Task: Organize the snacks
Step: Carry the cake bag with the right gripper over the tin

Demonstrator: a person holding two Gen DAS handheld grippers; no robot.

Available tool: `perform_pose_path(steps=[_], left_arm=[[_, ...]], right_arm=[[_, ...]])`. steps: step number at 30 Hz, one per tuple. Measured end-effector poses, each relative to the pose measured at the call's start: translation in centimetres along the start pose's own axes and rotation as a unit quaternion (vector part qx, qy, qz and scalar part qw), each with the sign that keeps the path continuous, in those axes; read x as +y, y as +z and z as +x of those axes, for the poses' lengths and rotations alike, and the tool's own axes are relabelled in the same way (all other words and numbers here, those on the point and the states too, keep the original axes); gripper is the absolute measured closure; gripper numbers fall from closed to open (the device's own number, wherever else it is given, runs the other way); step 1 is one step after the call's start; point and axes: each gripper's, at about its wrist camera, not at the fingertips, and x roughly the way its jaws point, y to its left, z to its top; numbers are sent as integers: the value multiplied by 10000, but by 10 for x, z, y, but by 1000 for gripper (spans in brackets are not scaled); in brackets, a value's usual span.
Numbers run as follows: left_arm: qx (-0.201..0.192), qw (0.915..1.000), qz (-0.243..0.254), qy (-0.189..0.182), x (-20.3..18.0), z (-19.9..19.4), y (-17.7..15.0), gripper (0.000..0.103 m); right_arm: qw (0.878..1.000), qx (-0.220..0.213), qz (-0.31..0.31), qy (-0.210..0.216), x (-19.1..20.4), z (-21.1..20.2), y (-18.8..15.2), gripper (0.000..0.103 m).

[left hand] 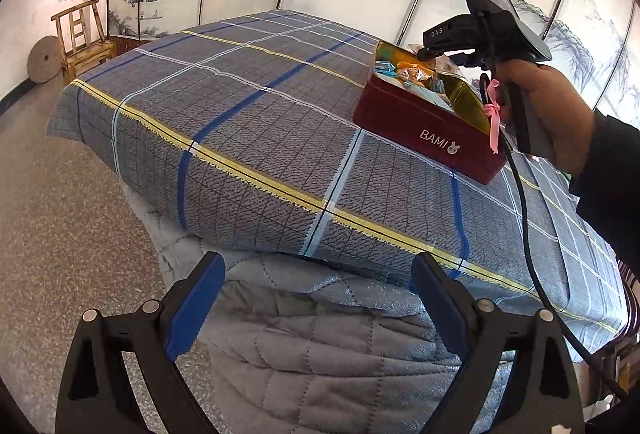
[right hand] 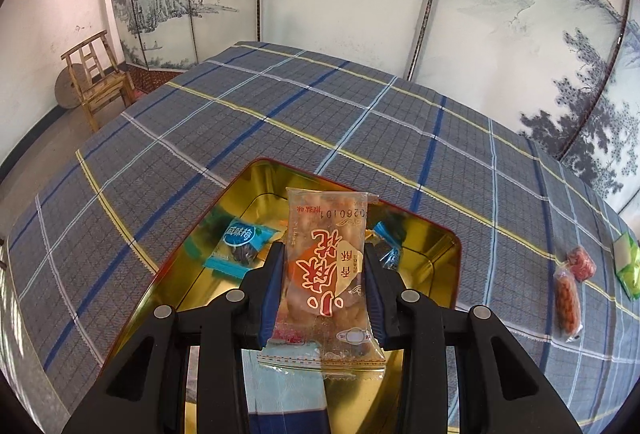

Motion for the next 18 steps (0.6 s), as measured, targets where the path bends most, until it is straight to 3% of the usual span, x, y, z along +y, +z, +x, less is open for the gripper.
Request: perform_pose_path(steps=[18], left_arm=[[125,9999,-48,12,6,10,-3,11]], right_arm=[[9990,329,-57,280,19,23,2,65]])
